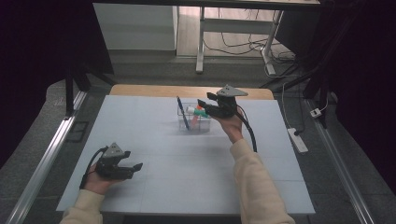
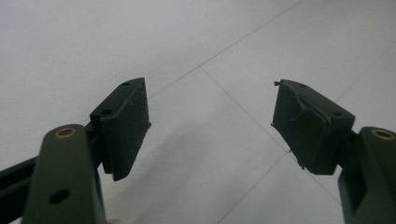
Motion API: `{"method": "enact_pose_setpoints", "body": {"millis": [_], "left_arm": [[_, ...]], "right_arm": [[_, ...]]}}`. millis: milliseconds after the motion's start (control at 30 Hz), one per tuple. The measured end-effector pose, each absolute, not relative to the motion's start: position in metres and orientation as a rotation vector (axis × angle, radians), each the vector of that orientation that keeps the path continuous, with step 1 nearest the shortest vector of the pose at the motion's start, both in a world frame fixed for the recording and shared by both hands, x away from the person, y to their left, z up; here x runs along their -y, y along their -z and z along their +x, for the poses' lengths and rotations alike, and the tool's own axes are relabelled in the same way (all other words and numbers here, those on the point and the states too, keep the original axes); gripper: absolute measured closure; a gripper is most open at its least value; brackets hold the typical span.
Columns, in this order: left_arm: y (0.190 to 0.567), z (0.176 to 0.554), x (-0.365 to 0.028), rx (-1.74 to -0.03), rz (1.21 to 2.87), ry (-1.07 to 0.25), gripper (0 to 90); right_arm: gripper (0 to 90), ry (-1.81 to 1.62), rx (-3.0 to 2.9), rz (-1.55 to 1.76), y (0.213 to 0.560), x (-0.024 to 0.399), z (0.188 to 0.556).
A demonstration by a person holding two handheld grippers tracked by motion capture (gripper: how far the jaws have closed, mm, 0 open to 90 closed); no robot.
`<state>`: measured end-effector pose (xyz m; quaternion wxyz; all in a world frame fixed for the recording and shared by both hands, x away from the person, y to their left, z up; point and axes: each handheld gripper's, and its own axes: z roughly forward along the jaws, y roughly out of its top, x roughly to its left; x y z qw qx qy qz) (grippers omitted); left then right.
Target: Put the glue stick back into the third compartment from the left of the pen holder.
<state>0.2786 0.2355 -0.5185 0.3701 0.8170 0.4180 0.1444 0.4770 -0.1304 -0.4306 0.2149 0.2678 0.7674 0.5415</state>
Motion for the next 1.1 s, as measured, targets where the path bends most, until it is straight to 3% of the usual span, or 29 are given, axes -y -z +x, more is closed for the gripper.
{"method": "enact_pose_setpoints", "body": {"millis": [567, 1100], "left_arm": [[0.518, 0.278, -0.236, -1.077, 2.086, -0.366, 27.0], [0.518, 0.278, -0.237, -1.075, 2.085, -0.369, 27.0]], "right_arm": [[47.1, -1.340, -2.339, 0.561, 0.443, 0.078, 0.475], [61.5, -1.158, -2.349, 0.487, 0.448, 0.070, 0.474]]}}
